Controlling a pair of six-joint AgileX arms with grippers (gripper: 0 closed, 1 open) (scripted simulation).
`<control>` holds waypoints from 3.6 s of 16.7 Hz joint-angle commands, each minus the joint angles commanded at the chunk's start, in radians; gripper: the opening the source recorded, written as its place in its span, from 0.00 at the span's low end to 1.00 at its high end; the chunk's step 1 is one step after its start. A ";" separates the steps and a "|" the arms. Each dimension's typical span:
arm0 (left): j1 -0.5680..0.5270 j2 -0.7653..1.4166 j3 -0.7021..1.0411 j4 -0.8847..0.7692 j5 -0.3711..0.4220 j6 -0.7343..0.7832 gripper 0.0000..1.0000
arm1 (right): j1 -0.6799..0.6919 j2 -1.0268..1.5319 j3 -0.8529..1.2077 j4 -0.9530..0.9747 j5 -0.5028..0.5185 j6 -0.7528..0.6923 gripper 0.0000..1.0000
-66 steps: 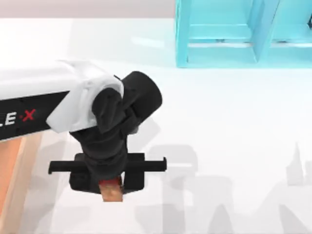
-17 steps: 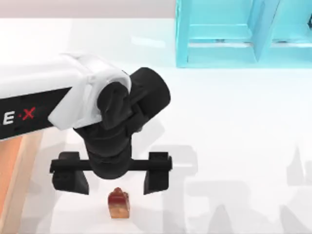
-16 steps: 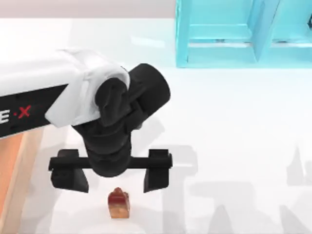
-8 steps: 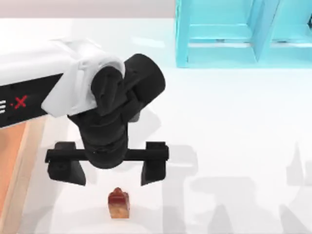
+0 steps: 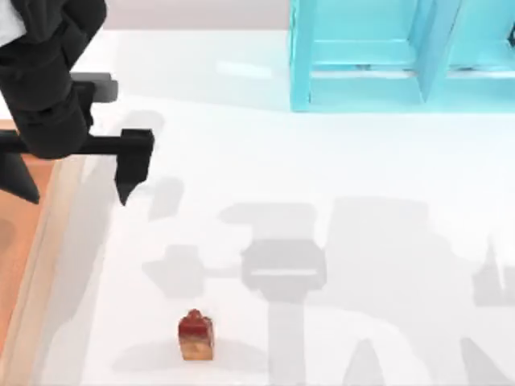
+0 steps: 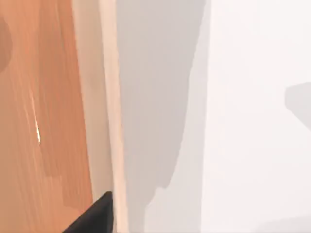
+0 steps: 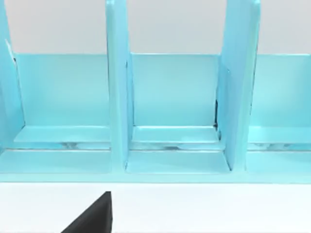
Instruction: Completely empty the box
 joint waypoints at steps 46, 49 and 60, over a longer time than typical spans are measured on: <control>0.456 0.152 -0.093 0.274 0.000 0.465 0.00 | 0.000 0.000 0.000 0.000 0.000 0.000 1.00; 0.456 0.152 -0.093 0.274 0.000 0.465 0.00 | 0.000 0.000 0.000 0.000 0.000 0.000 1.00; 0.452 0.132 0.203 -0.059 0.001 0.463 0.00 | 0.000 0.000 0.000 0.000 0.000 0.000 1.00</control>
